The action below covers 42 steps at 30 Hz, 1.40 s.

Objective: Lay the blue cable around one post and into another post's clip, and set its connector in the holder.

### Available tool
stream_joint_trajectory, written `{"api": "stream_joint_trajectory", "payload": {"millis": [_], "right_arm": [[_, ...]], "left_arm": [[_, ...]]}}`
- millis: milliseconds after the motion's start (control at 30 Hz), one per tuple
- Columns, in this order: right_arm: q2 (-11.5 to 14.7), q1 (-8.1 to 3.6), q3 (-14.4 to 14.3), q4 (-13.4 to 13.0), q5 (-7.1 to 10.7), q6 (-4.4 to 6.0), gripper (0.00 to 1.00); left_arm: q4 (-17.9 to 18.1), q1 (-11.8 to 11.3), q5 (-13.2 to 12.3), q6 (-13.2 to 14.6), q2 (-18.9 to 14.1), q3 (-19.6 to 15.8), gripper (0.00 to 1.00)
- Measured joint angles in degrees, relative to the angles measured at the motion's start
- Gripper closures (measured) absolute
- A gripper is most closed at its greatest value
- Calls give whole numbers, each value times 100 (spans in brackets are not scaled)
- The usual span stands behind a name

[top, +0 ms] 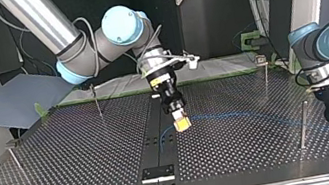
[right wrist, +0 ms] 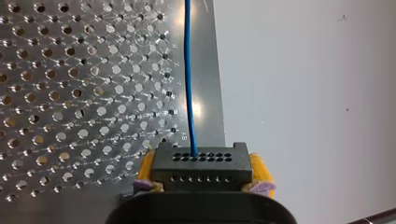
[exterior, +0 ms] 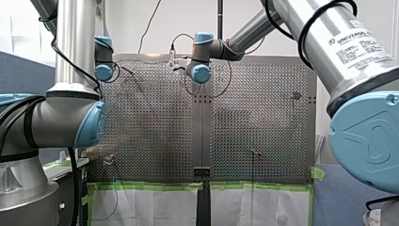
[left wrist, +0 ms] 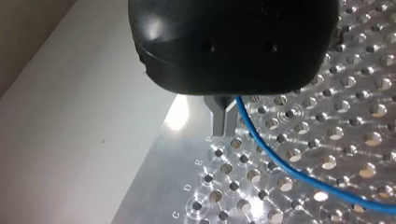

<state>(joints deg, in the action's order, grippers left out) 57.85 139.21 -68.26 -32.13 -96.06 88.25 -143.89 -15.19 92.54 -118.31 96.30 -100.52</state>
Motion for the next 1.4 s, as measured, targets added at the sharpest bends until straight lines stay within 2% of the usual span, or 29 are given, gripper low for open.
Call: {"api": "stream_joint_trajectory", "payload": {"millis": [600, 1000, 1400], "right_arm": [[-30, 1, 0, 51, -27, 33, 100], [-51, 10, -8, 189, -41, 48, 100], [-122, -34, -116, 258, -55, 120, 100]], "left_arm": [[3, 45, -27, -7, 150, -26, 100], [161, 68, 12, -132, 167, -216, 100], [114, 281, 63, -4, 387, -229, 100]]}}
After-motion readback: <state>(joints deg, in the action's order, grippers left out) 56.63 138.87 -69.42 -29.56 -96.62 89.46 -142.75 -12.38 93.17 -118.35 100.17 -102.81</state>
